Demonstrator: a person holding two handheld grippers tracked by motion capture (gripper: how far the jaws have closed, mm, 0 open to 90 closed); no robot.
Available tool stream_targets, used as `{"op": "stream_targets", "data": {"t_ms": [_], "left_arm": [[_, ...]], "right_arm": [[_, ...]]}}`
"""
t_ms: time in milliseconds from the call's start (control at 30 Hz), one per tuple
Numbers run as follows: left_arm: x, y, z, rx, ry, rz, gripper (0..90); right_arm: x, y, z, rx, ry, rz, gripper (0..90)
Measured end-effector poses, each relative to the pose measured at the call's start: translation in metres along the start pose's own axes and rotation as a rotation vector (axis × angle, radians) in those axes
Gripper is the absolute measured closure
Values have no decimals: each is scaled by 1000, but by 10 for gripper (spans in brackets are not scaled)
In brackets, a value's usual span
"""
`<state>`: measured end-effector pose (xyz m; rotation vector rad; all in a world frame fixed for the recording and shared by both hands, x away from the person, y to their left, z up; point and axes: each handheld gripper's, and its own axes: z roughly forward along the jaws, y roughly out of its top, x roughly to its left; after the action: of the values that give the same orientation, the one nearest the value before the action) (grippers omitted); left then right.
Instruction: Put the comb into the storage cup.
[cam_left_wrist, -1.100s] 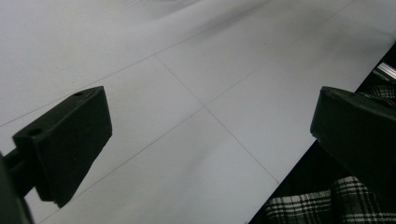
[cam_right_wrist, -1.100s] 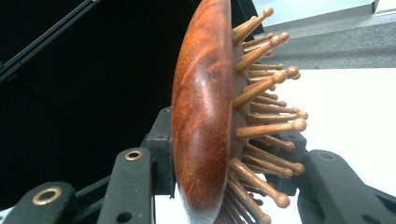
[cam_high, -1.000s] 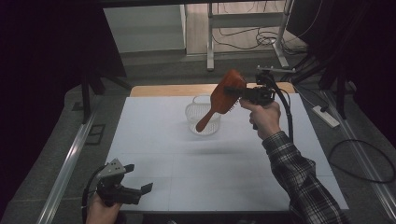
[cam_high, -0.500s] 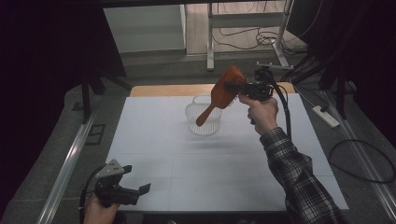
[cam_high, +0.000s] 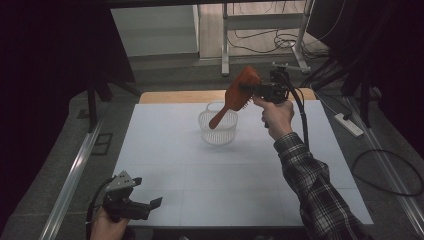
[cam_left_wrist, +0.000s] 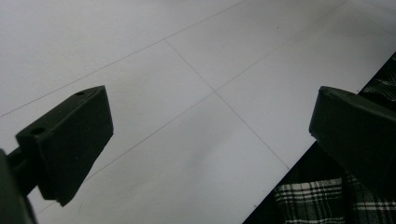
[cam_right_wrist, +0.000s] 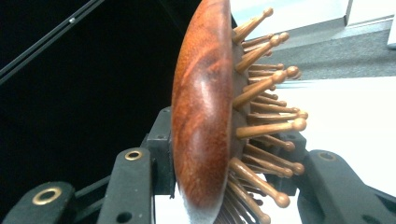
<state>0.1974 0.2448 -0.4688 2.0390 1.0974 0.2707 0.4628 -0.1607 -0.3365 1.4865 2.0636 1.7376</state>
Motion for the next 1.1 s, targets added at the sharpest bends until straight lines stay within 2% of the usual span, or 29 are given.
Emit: {"op": "stream_targets", "data": {"t_ms": [367,733,1100], "left_arm": [[1,0,0,1,-4,-2,9],[3,-1,-1,-11,-18,-18,11],[3,-1,-1,-10,-16,-18,12]], "right_arm": [[-5,0,9,-9,-31,2,538],[-3,-10,24,16,-55,-27,537],[-5,-24,35,37,-70,-33,536]]}}
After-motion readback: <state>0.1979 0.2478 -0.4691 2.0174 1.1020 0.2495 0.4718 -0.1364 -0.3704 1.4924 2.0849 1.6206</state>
